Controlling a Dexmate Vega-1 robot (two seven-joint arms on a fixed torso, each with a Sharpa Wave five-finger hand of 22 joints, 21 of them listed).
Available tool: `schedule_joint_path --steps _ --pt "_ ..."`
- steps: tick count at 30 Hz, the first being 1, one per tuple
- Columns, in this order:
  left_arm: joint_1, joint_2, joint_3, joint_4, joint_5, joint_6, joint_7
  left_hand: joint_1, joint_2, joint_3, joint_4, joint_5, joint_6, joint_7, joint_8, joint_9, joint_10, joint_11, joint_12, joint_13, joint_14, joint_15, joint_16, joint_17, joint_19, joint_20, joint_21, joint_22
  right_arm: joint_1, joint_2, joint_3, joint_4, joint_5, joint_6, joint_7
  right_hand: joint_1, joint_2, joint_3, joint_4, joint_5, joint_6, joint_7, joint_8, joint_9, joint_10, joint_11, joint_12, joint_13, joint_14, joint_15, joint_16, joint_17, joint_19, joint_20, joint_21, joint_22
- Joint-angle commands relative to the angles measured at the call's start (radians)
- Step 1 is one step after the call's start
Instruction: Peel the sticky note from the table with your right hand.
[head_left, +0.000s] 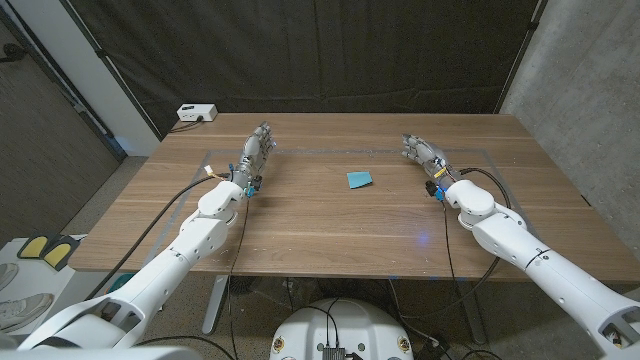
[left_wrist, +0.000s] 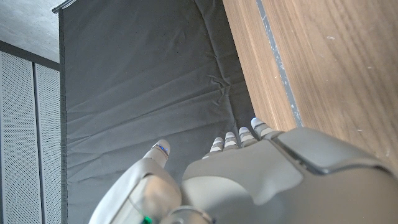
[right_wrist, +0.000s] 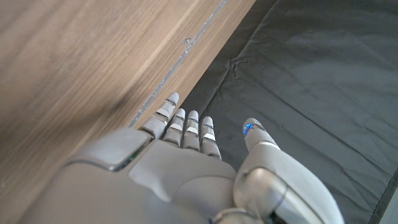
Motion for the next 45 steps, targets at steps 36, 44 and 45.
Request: schedule_joint_path --steps 36,44,45 --pt "-0.02 -0.012 0.012 0.027 -0.002 0.005 -0.03 -0.013 0.071 0.004 -0.006 0.005 -0.073 -0.005 0.009 0.003 -0.078 0.001 0.009 0.001 -0.121 0.0 0.008 0.003 -0.015 0.02 -0.006 0.004 0.016 -0.168 -0.188 -0.401 -0.628 -0.424 -0.134 0.096 0.005 0.059 -0.045 0.013 0.073 -0.031 0.015 0.006 0.084 -0.028 0.02 0.002 0.093 -0.045 0.028 -0.005 0.056 -0.004 0.0 0.003" --pt "-0.025 -0.012 0.014 0.031 -0.002 0.006 -0.035 -0.013 0.071 0.004 -0.006 0.005 -0.07 -0.006 0.009 0.003 -0.078 0.002 0.009 0.001 -0.121 0.0 0.008 0.003 -0.014 0.021 -0.007 0.004 0.021 -0.176 -0.224 -0.443 -0.727 -0.523 -0.105 0.134 -0.011 0.074 -0.079 0.012 0.079 -0.034 0.013 0.006 0.092 -0.043 0.016 0.001 0.106 -0.061 0.025 -0.011 0.065 0.002 -0.003 0.002" --pt "-0.026 -0.012 0.014 0.032 -0.002 0.006 -0.036 -0.013 0.071 0.004 -0.006 0.005 -0.07 -0.006 0.009 0.003 -0.077 0.002 0.01 0.001 -0.12 0.0 0.008 0.003 -0.014 0.021 -0.007 0.004 0.021 -0.176 -0.228 -0.446 -0.737 -0.533 -0.101 0.138 -0.012 0.075 -0.082 0.012 0.078 -0.036 0.012 0.006 0.092 -0.043 0.015 0.001 0.108 -0.063 0.024 -0.012 0.065 0.003 -0.003 0.002"
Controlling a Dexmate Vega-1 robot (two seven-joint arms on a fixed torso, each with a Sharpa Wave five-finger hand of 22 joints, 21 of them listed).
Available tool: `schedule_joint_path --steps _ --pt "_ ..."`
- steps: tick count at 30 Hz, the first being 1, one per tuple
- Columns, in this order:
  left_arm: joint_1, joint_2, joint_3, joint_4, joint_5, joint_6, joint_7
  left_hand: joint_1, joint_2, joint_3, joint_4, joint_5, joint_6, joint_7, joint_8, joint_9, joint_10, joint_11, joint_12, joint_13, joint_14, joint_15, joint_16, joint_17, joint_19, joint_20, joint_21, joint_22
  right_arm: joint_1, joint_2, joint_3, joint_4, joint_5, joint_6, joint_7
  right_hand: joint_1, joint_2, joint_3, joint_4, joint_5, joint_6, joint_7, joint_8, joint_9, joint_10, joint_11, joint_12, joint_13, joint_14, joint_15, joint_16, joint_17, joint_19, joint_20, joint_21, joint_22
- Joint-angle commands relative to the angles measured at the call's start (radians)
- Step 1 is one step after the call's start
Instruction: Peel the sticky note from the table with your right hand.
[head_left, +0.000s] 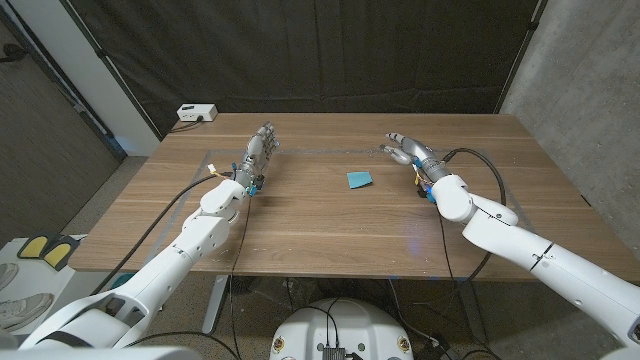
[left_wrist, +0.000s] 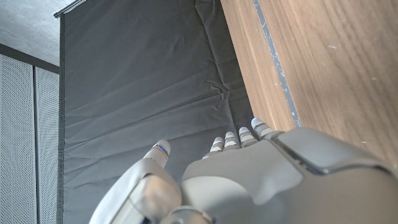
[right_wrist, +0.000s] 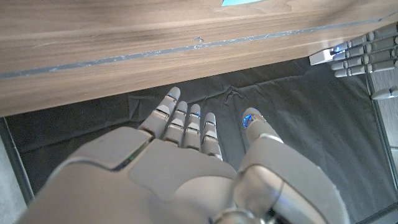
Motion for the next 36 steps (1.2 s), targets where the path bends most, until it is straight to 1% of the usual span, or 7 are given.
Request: schedule_joint_path --steps 1,8,17,20,23,28,36 --pt "-0.006 -0.002 0.002 0.007 -0.002 -0.002 -0.008 -0.011 0.068 0.004 -0.006 0.005 -0.07 -0.007 0.009 0.003 -0.076 0.002 0.006 0.002 -0.12 0.0 0.008 0.003 -0.017 0.008 -0.003 0.004 0.003 -0.013 -0.046 -0.065 -0.146 -0.133 0.029 0.025 -0.004 0.007 -0.018 0.004 0.006 -0.004 0.001 0.002 0.009 -0.007 0.004 0.002 0.012 -0.008 0.0 0.0 0.009 0.004 0.001 0.003" --pt "-0.017 -0.003 0.003 0.017 -0.005 0.0 -0.019 -0.011 0.067 0.004 -0.006 0.005 -0.067 -0.007 0.01 0.004 -0.076 0.003 0.006 0.002 -0.12 0.0 0.008 0.003 -0.016 0.009 -0.003 0.004 0.01 -0.014 -0.077 -0.08 -0.227 -0.202 0.049 0.059 -0.014 0.018 -0.042 0.003 0.009 -0.012 0.0 0.002 0.006 -0.024 -0.002 0.002 0.017 -0.022 -0.005 -0.004 0.016 0.007 -0.001 0.003" --pt "-0.026 -0.006 0.006 0.026 -0.004 0.004 -0.022 -0.012 0.063 0.003 -0.007 0.005 -0.063 -0.011 0.01 0.004 -0.074 0.003 0.006 0.002 -0.118 -0.001 0.008 0.003 -0.017 0.01 -0.005 0.004 0.031 -0.011 -0.122 -0.09 -0.331 -0.284 0.089 0.089 -0.021 0.025 -0.053 0.001 0.019 -0.015 0.002 0.002 0.007 -0.032 -0.005 0.002 0.025 -0.034 -0.007 -0.005 0.023 0.007 -0.002 0.003" --pt "-0.029 -0.007 0.006 0.027 -0.003 0.006 -0.021 -0.013 0.062 0.002 -0.007 0.005 -0.063 -0.011 0.01 0.004 -0.073 0.001 0.006 0.002 -0.118 -0.001 0.008 0.003 -0.017 0.01 -0.005 0.004 0.039 -0.007 -0.133 -0.083 -0.356 -0.296 0.101 0.109 -0.026 0.03 -0.059 -0.001 0.022 -0.017 0.002 0.002 0.009 -0.04 -0.007 0.002 0.034 -0.042 -0.007 -0.006 0.03 0.005 -0.002 0.003" --pt "-0.034 -0.008 0.008 0.033 -0.003 0.007 -0.025 -0.013 0.061 0.002 -0.007 0.005 -0.062 -0.011 0.009 0.004 -0.073 0.003 0.006 0.002 -0.117 -0.001 0.008 0.003 -0.016 0.01 -0.006 0.004 0.052 -0.002 -0.152 -0.07 -0.394 -0.315 0.115 0.122 -0.031 0.033 -0.06 -0.002 0.019 -0.021 0.001 0.002 0.007 -0.042 -0.009 0.002 0.035 -0.051 -0.009 -0.006 0.035 0.004 -0.002 0.003" --pt "-0.04 -0.012 0.01 0.04 -0.002 0.007 -0.027 -0.014 0.06 0.001 -0.007 0.005 -0.061 -0.011 0.009 0.004 -0.072 0.001 0.006 0.002 -0.116 -0.002 0.008 0.003 -0.016 0.01 -0.006 0.004 0.071 0.006 -0.182 -0.055 -0.449 -0.335 0.144 0.151 -0.043 0.038 -0.065 -0.002 0.009 -0.027 -0.003 0.003 -0.002 -0.049 -0.014 0.002 0.038 -0.059 -0.013 -0.007 0.042 0.003 -0.002 0.003" --pt "-0.053 -0.02 0.013 0.06 -0.001 0.003 -0.034 -0.015 0.058 0.0 -0.008 0.005 -0.059 -0.012 0.009 0.004 -0.072 0.003 0.006 0.002 -0.116 -0.002 0.008 0.003 -0.015 0.01 -0.007 0.004 0.082 0.011 -0.206 -0.047 -0.511 -0.353 0.185 0.21 -0.082 0.047 -0.07 0.002 0.006 -0.033 -0.001 0.003 -0.003 -0.06 -0.016 0.003 0.047 -0.071 -0.019 -0.009 0.053 0.003 -0.005 0.003"
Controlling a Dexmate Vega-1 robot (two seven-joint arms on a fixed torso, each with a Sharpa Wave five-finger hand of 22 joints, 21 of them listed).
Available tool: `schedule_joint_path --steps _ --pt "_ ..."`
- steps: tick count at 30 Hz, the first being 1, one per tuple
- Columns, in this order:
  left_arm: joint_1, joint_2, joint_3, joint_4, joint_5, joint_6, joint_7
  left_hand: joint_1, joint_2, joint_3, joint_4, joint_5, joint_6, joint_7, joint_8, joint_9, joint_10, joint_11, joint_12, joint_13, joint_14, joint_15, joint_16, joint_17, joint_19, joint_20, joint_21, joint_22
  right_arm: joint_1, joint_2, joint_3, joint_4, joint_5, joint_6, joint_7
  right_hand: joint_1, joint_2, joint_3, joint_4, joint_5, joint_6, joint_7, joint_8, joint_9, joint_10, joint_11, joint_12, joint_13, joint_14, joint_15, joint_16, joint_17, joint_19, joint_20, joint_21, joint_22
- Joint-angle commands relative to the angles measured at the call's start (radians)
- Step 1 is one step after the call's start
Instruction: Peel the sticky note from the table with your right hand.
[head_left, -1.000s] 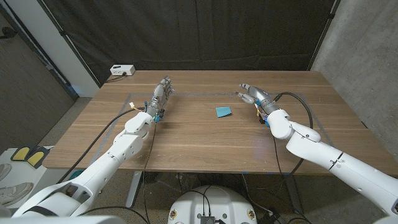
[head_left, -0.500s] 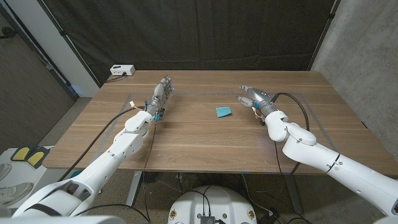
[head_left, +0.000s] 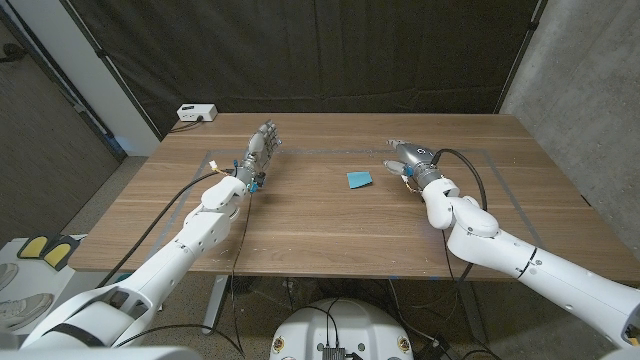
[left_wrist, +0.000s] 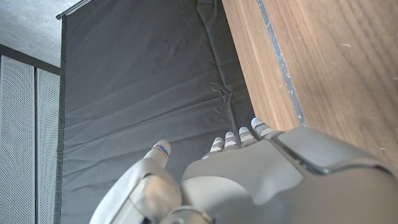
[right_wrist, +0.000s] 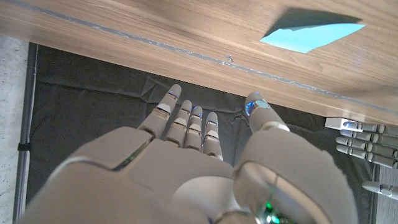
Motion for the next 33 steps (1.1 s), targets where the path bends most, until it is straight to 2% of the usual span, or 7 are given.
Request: schedule_joint_path --steps 1,18,25,33 --pt "-0.018 -0.011 0.004 0.027 0.002 -0.003 -0.013 -0.007 0.061 0.0 -0.008 0.005 -0.057 -0.01 0.009 0.004 -0.072 0.003 0.006 0.002 -0.116 -0.002 0.008 0.003 -0.015 0.01 -0.007 0.004 0.028 0.014 -0.054 0.019 -0.107 -0.045 0.059 0.033 -0.012 0.006 -0.002 0.003 0.001 -0.005 0.0 0.003 -0.001 -0.009 -0.001 0.004 0.012 -0.016 -0.004 0.0 0.014 -0.002 -0.005 0.003" --pt "-0.04 -0.032 0.006 0.078 -0.001 -0.034 -0.04 -0.013 0.048 -0.008 -0.007 0.004 -0.047 -0.012 0.01 0.004 -0.065 0.004 0.007 0.001 -0.111 -0.003 0.008 0.003 -0.012 0.016 -0.009 0.004 0.037 0.034 -0.083 0.043 -0.182 -0.066 0.145 0.124 -0.035 0.021 0.002 0.012 0.033 -0.026 0.01 0.004 0.014 -0.025 0.002 0.005 0.031 -0.032 -0.006 0.002 0.033 -0.008 -0.006 0.004" --pt "-0.043 -0.033 0.007 0.081 0.0 -0.035 -0.04 -0.017 0.043 -0.013 -0.006 0.004 -0.042 -0.013 0.01 0.004 -0.062 0.005 0.008 0.001 -0.109 -0.003 0.009 0.004 -0.011 0.018 -0.01 0.004 0.035 0.042 -0.097 0.049 -0.228 -0.089 0.158 0.215 -0.05 0.04 0.0 0.017 0.052 -0.044 0.014 0.005 0.031 -0.048 0.004 0.005 0.046 -0.047 -0.008 0.003 0.05 -0.017 -0.007 0.004" --pt "-0.048 -0.037 0.007 0.093 -0.004 -0.042 -0.056 -0.021 0.039 -0.018 -0.005 0.005 -0.04 -0.014 0.01 0.004 -0.061 0.005 0.007 0.001 -0.107 -0.002 0.009 0.004 -0.01 0.019 -0.011 0.004 0.031 0.052 -0.101 0.062 -0.237 -0.09 0.177 0.244 -0.06 0.035 0.009 0.016 0.066 -0.058 0.017 0.005 0.04 -0.066 0.005 0.006 0.05 -0.056 -0.008 0.006 0.06 -0.023 -0.007 0.004"
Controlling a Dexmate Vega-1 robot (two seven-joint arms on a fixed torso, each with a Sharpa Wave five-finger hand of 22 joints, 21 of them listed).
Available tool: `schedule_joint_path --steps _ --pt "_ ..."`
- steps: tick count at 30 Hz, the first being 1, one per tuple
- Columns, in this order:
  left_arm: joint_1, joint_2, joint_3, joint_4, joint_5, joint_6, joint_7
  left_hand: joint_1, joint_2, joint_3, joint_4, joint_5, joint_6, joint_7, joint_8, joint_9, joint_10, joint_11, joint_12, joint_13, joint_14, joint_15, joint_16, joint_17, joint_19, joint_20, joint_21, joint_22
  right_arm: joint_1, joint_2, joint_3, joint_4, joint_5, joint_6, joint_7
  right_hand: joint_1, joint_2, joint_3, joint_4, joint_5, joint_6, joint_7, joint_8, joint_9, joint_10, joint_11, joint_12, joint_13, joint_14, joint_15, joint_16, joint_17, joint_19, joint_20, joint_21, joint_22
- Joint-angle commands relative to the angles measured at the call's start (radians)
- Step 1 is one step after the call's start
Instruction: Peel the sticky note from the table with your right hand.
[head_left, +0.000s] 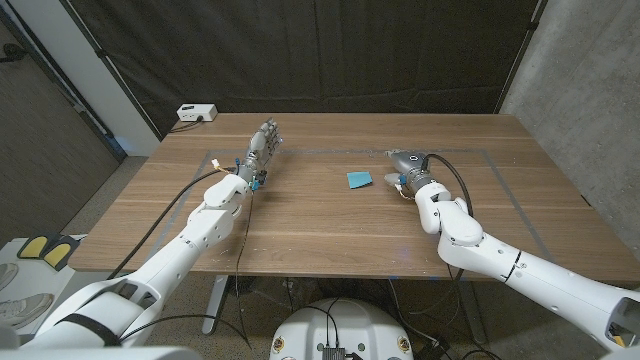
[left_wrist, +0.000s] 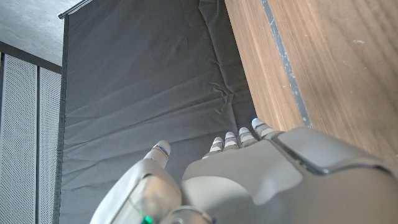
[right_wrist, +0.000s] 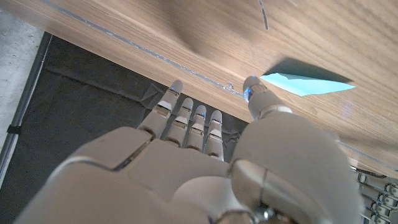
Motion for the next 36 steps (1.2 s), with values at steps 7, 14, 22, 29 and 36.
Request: schedule_joint_path --steps 7,14,22,29,36 --pt "-0.003 -0.004 0.0 0.009 -0.01 -0.004 -0.019 -0.013 0.04 -0.011 0.001 0.006 -0.036 -0.006 0.01 0.005 -0.06 0.004 0.007 0.003 -0.103 0.002 0.009 0.004 -0.008 0.011 -0.004 0.004 -0.01 0.035 -0.004 0.041 0.003 0.014 0.016 0.032 -0.015 -0.008 0.012 0.005 0.034 -0.01 0.011 0.006 0.026 -0.012 0.009 0.006 0.021 -0.06 0.005 0.005 0.021 -0.007 0.0 0.004" --pt "0.003 -0.002 -0.001 -0.001 -0.008 -0.002 -0.009 -0.016 0.04 -0.014 0.002 0.007 -0.026 -0.013 0.013 0.005 -0.058 0.007 0.007 0.003 -0.101 0.002 0.009 0.004 -0.007 0.013 -0.005 0.004 -0.019 0.045 -0.007 0.064 0.009 0.055 -0.048 0.069 -0.033 -0.029 0.016 0.011 0.08 -0.009 0.022 0.007 0.079 -0.009 0.023 0.009 0.059 -0.081 0.019 0.011 0.051 -0.016 0.006 0.005" --pt "0.008 0.004 -0.002 -0.015 -0.009 0.005 -0.007 -0.019 0.04 -0.019 0.004 0.01 -0.01 -0.023 0.016 0.005 -0.057 0.008 0.007 0.003 -0.1 0.0 0.009 0.004 -0.005 0.015 -0.006 0.004 -0.05 0.063 -0.003 0.107 -0.013 0.116 -0.221 0.096 -0.062 -0.095 0.031 0.034 0.226 -0.039 0.066 0.012 0.226 -0.044 0.063 0.019 0.169 -0.135 0.071 0.036 0.127 -0.036 0.023 0.008" --pt "0.01 0.007 -0.002 -0.021 -0.008 0.005 -0.007 -0.021 0.04 -0.021 0.004 0.011 -0.008 -0.023 0.015 0.005 -0.058 0.008 0.006 0.003 -0.1 0.001 0.008 0.004 -0.005 0.015 -0.008 0.004 -0.059 0.088 -0.02 0.166 -0.062 0.146 -0.334 0.144 -0.075 -0.125 0.023 0.061 0.309 -0.071 0.091 0.012 0.296 -0.083 0.076 0.022 0.246 -0.184 0.11 0.053 0.192 -0.06 0.043 0.01" --pt "0.017 0.012 -0.004 -0.036 -0.006 0.007 0.001 -0.022 0.039 -0.024 0.005 0.013 -0.006 -0.022 0.014 0.006 -0.056 0.006 0.006 0.003 -0.099 -0.001 0.008 0.004 -0.003 0.016 -0.009 0.004 -0.038 0.09 -0.041 0.188 -0.081 0.158 -0.291 0.194 -0.078 -0.138 0.021 0.076 0.346 -0.086 0.098 0.011 0.324 -0.103 0.075 0.023 0.26 -0.19 0.12 0.063 0.204 -0.067 0.045 0.012"
